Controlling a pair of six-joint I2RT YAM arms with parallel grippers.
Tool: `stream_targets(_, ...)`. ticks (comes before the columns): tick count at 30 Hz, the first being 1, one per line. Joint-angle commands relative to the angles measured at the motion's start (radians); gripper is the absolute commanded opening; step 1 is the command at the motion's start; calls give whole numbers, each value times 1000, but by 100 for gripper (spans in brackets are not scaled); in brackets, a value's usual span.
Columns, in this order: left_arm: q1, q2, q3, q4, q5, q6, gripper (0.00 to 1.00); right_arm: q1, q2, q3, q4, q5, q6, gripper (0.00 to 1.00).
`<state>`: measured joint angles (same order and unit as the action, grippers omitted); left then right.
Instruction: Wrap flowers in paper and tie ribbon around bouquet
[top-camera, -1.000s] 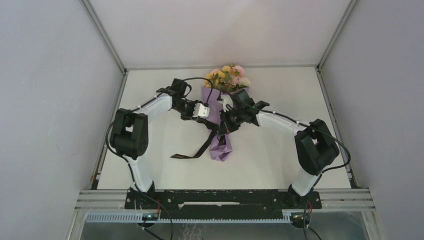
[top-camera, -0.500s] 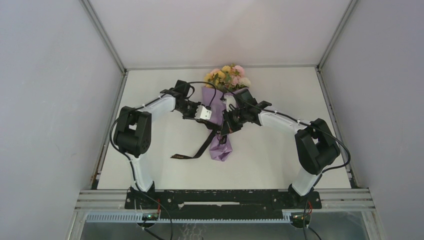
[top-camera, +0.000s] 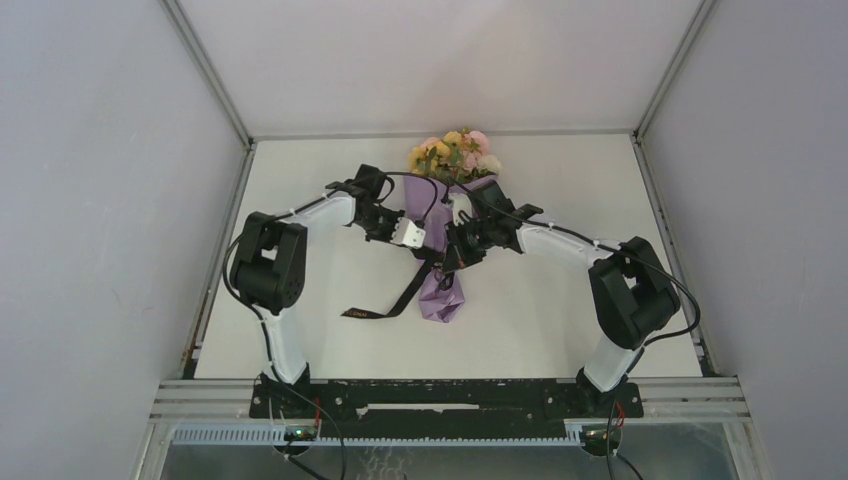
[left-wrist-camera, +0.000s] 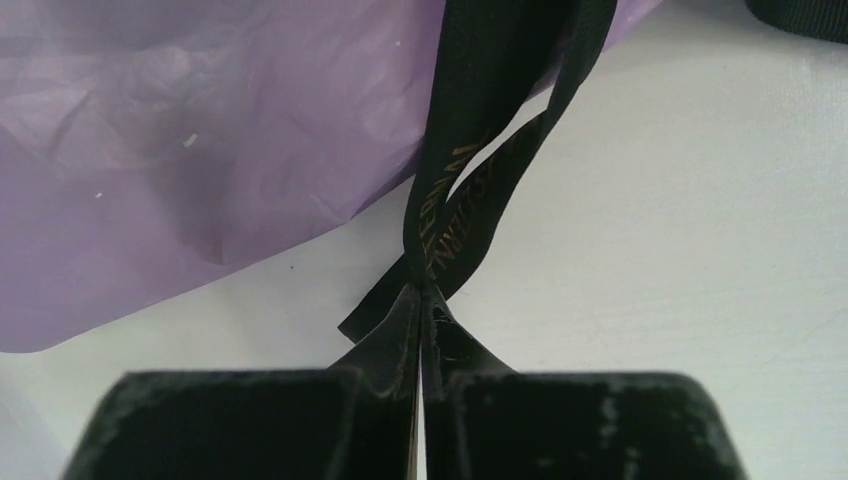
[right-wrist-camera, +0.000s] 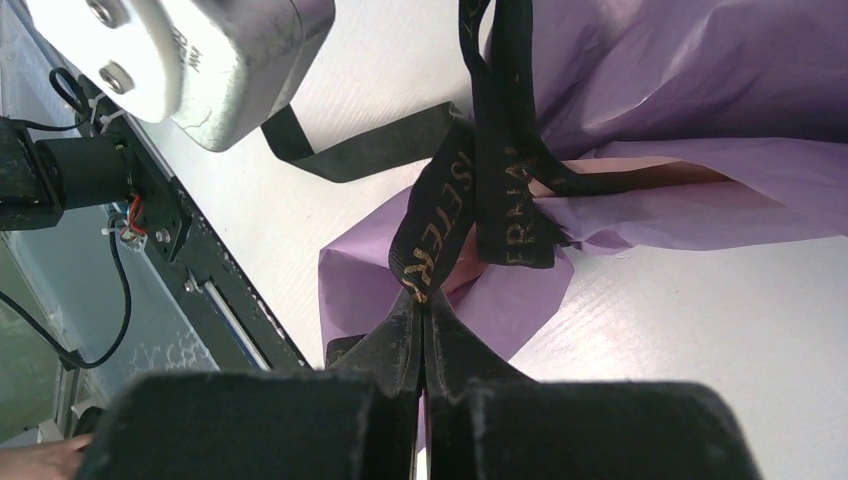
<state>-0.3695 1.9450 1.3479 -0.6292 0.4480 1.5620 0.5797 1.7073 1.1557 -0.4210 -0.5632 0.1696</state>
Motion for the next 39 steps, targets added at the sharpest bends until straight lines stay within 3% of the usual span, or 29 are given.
stream_targets(1, -4, -29, 4, 15, 54, -73, 0, -8, -38, -8, 41, -17, -4, 0)
stream_targets(6, 13, -130, 22, 23, 98, -284, 0, -8, -46, -8, 50, -15, 13, 0)
stream_targets(9, 19, -262, -33, -31, 140, -321, 0, -11, -51, -8, 63, -14, 37, 0)
stream_targets(15, 5, -466, -122, -289, 302, -391, 0, -34, -31, -8, 93, -49, 122, 0)
stream_targets(21, -109, -635, -185, -348, 443, -451, 0, -65, -22, -7, 140, -97, 205, 0)
stream_targets(25, -190, -691, -204, -178, 475, -617, 0, -72, -19, -7, 172, -117, 233, 0)
stream_targets(30, -358, -739, -268, 215, 450, -840, 0, -81, -11, -6, 199, -137, 258, 0)
stream_targets(36, -490, -704, -403, 749, 377, -992, 0, -86, -3, -7, 219, -158, 279, 0)
stream_targets(39, -511, -650, -402, 869, 330, -978, 0, -81, -7, -6, 205, -147, 278, 0)
